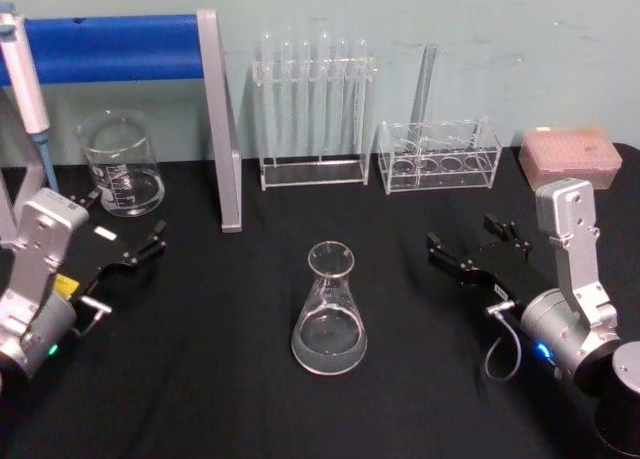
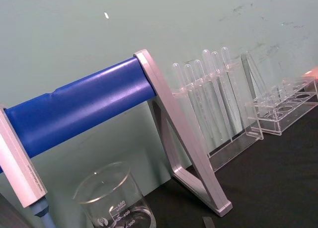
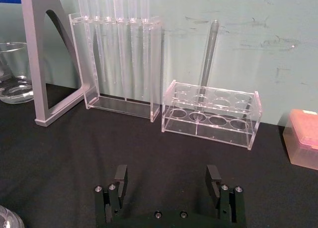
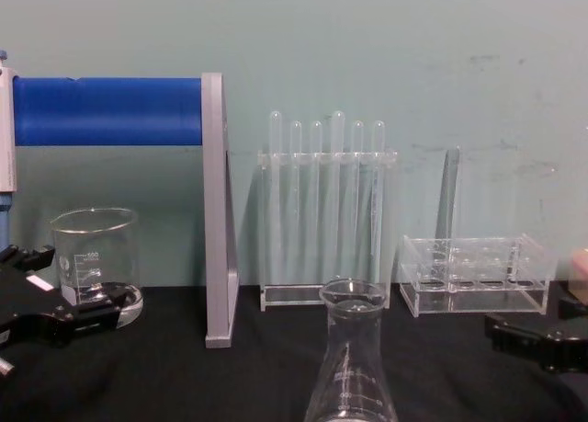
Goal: Grasp the erlenmeyer flask with one hand, shake it three times, then place it back.
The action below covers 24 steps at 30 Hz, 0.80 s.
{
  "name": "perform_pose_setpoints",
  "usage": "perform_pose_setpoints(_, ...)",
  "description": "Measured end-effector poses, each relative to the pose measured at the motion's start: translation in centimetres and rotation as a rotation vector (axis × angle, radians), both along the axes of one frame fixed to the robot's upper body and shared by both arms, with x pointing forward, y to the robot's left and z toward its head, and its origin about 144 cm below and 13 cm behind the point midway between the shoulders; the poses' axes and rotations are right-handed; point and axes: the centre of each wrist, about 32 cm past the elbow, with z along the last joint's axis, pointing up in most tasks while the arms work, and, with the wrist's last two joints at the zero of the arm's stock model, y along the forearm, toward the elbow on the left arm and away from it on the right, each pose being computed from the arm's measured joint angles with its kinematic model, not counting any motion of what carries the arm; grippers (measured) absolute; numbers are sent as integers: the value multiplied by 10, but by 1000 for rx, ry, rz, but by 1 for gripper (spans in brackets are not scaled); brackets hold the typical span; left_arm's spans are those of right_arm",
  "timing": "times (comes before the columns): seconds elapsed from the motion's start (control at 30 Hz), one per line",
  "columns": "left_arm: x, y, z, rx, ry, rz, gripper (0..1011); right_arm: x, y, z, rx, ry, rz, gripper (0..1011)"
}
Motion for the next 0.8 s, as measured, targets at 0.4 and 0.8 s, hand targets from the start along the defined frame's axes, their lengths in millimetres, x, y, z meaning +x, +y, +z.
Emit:
perform_pose_setpoints(0.4,0,0,0,0,0,0,1001,0,0,0,0,0,0,1000)
perform_pose_setpoints(0.8,0,0,0,0,0,0,1001,0,0,0,0,0,0,1000)
